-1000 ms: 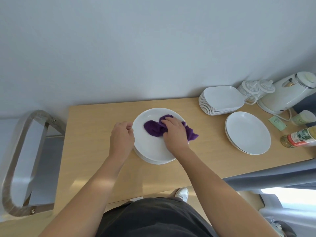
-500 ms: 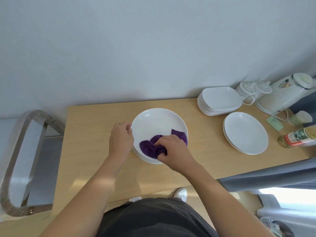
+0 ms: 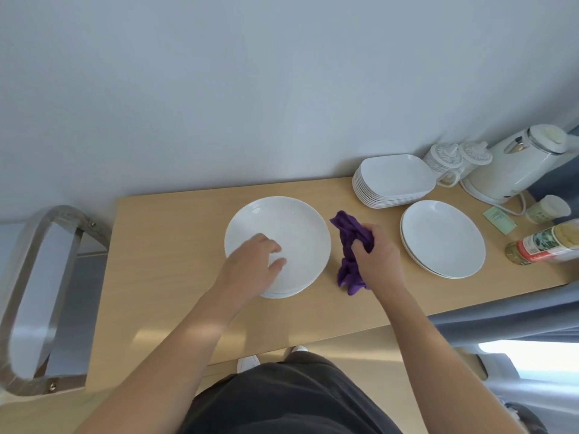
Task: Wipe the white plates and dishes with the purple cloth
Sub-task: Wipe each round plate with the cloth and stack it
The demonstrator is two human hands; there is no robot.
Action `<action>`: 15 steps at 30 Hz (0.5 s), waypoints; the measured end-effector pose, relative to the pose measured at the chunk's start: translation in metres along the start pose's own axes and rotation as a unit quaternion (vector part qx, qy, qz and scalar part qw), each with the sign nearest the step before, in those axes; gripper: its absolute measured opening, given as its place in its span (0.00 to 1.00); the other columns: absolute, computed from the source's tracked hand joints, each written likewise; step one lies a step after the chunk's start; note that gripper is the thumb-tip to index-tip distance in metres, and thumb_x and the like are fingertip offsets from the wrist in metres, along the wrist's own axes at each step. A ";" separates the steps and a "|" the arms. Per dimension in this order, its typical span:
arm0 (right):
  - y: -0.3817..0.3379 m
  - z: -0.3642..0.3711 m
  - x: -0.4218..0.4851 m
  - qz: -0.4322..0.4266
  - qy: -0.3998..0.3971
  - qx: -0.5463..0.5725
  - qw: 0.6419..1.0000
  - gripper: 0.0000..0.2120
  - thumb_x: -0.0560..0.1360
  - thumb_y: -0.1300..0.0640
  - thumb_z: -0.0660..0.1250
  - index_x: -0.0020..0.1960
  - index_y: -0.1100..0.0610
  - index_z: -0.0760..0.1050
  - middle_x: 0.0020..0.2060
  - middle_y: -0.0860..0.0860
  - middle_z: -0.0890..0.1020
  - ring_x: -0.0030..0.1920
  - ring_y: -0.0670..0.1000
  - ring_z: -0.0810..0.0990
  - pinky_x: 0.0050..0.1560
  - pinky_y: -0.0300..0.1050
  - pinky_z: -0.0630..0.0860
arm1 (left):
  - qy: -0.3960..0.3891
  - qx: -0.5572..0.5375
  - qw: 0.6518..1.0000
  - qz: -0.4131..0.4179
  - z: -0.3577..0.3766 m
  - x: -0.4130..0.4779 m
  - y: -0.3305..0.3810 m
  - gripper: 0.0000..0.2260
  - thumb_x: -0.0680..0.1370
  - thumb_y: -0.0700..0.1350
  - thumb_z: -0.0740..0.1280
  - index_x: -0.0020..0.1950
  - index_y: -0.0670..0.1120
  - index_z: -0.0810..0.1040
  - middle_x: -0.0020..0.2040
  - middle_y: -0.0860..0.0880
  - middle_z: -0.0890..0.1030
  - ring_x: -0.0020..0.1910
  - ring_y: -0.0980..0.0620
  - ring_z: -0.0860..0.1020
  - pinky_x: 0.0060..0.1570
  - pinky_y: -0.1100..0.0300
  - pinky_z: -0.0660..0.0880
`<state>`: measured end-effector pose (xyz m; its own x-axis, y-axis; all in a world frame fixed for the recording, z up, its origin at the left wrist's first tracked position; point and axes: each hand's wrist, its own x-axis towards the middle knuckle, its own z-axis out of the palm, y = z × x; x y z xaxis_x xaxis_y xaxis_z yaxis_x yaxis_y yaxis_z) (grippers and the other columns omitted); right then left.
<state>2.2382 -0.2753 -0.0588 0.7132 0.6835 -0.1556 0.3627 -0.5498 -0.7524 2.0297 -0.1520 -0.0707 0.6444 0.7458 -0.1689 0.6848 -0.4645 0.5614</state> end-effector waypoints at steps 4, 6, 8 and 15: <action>0.013 -0.003 -0.002 -0.013 -0.006 0.003 1.000 0.09 0.80 0.57 0.62 0.60 0.50 0.73 0.44 0.43 0.79 0.45 0.47 0.78 0.42 0.43 0.72 | -0.058 0.056 0.995 0.056 0.020 -0.004 0.023 0.20 0.81 0.57 0.62 0.68 0.47 0.76 0.66 0.55 0.73 0.63 0.54 0.72 0.60 0.55 0.73; 0.016 -0.003 -0.001 -0.011 -0.023 0.004 1.000 0.09 0.81 0.56 0.62 0.61 0.51 0.73 0.45 0.44 0.79 0.46 0.47 0.78 0.43 0.42 0.71 | -0.058 0.085 0.992 0.065 0.025 -0.006 0.030 0.20 0.82 0.56 0.60 0.67 0.47 0.77 0.68 0.55 0.73 0.65 0.54 0.71 0.60 0.57 0.73; 0.016 -0.006 -0.001 -0.012 -0.043 0.005 0.999 0.09 0.81 0.54 0.63 0.61 0.52 0.73 0.46 0.45 0.80 0.46 0.47 0.77 0.43 0.40 0.71 | -0.064 0.098 0.991 0.062 0.028 -0.008 0.035 0.18 0.83 0.55 0.58 0.66 0.47 0.78 0.69 0.54 0.72 0.66 0.54 0.70 0.60 0.58 0.72; 0.020 -0.012 -0.002 -0.009 -0.071 0.065 0.995 0.10 0.80 0.50 0.67 0.60 0.49 0.75 0.46 0.41 0.81 0.46 0.40 0.79 0.42 0.29 0.72 | -0.094 0.128 0.987 0.035 0.034 -0.021 0.045 0.16 0.83 0.51 0.59 0.67 0.48 0.76 0.75 0.52 0.67 0.71 0.52 0.67 0.62 0.55 0.72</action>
<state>2.2515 -0.2939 -0.0660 0.6119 0.7587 -0.2234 0.2870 -0.4762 -0.8312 2.0586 -0.2050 -0.0699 0.7281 0.6174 -0.2978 0.6846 -0.6344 0.3588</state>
